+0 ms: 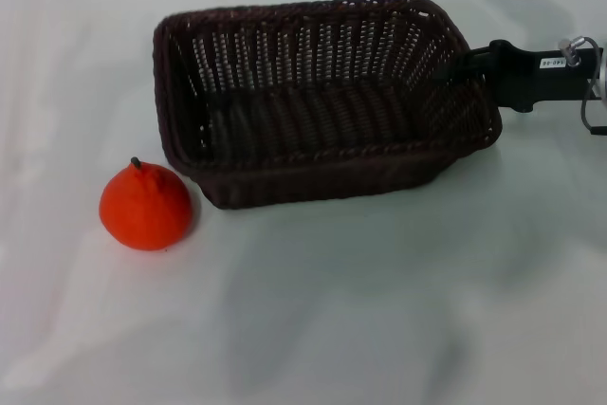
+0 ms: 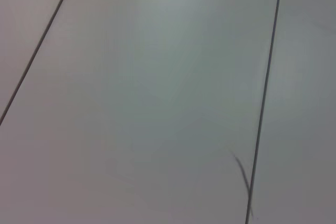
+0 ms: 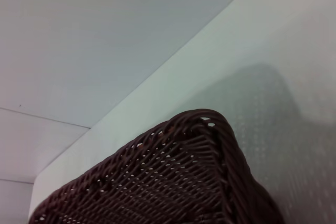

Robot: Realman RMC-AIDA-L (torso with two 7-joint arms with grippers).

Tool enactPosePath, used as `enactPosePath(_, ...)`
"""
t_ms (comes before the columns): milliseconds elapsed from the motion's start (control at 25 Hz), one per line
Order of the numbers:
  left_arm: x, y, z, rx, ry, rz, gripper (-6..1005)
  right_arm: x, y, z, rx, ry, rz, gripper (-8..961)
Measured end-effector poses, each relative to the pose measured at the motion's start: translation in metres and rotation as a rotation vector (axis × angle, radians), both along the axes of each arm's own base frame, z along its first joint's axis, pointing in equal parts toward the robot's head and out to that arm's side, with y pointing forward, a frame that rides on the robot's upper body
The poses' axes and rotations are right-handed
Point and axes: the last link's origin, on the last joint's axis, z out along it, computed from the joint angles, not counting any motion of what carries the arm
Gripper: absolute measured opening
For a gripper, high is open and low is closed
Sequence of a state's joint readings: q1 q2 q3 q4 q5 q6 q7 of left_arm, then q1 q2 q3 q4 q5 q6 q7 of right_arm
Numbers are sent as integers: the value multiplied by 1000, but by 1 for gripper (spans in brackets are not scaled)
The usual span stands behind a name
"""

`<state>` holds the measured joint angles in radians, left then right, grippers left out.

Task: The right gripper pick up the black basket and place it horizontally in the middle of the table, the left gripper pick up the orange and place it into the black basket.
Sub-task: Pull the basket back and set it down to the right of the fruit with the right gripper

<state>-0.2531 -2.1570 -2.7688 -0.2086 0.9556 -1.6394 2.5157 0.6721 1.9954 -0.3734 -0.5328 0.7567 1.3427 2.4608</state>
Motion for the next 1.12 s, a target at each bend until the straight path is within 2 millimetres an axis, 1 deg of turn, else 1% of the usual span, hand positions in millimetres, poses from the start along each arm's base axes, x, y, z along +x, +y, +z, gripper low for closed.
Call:
enactPosePath(240,0,0,0,-1,-1,1,710,-6,2,1,-6,-18,65,445)
enactPosePath(440,0,0,-1,-2,-2,4,710,-14,2,-1,-26,-21,129,663)
enactPosePath(600,-1,0,-2,-6,-6,6,709,-15,2,-2,-39,-35,148,770)
enactPosePath(720,0,1,-3,-17,-6,0,709,-12,2,0,-26,-42,147,849)
enactPosePath(760,2,1,-5,-28,-3,-7,709,-11,2,2,-18,-44,148,876)
enactPosePath(840,4,2,-8,-57,9,-23,709,-8,2,6,6,-44,149,898)
enactPosePath(960,6,2,-14,-152,63,-65,710,-4,3,18,63,-33,152,930)
enactPosePath(1120,6,0,-24,-374,154,-137,710,3,2,42,181,15,158,929)
